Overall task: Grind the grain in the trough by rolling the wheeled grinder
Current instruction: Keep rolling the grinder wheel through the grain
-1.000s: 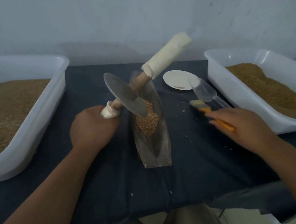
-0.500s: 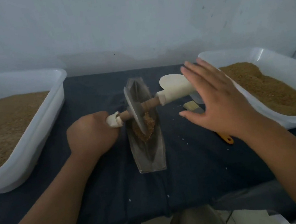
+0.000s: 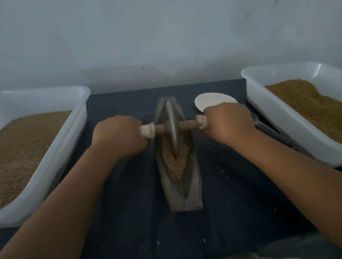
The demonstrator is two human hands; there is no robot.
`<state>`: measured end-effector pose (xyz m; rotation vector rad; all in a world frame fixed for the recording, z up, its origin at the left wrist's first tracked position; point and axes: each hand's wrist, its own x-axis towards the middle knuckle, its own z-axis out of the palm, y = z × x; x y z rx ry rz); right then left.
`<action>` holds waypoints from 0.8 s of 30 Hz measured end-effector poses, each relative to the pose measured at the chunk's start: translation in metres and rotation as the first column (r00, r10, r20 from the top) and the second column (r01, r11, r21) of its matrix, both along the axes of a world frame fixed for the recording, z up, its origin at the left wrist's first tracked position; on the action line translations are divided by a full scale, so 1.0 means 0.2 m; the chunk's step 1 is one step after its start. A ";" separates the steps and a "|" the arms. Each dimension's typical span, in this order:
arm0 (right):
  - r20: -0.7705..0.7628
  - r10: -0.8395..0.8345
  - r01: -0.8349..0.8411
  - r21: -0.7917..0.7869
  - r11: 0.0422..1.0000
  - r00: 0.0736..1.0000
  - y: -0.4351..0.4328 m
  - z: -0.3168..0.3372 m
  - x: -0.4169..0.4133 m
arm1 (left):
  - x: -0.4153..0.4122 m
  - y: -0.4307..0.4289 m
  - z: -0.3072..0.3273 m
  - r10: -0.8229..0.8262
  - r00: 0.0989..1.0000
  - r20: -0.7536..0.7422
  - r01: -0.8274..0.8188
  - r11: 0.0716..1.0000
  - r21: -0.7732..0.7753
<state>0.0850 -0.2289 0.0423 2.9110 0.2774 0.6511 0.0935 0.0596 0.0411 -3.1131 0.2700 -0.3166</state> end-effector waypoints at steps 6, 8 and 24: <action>-0.014 -0.027 0.027 0.011 1.000 1.000 0.03 0.07 0.09 | 0.08 -0.06 0.07 0.001 1.000 -0.022 -0.001 1.000 0.014; -0.022 0.032 -0.032 -0.031 0.999 0.999 -0.01 0.04 -0.02 | -0.03 -0.01 0.05 -0.023 0.996 -0.082 0.027 0.999 0.046; -0.058 -0.021 0.027 0.106 0.994 0.998 -0.02 -0.05 0.07 | 0.11 -0.09 0.15 -0.056 0.998 -0.003 0.056 0.981 0.188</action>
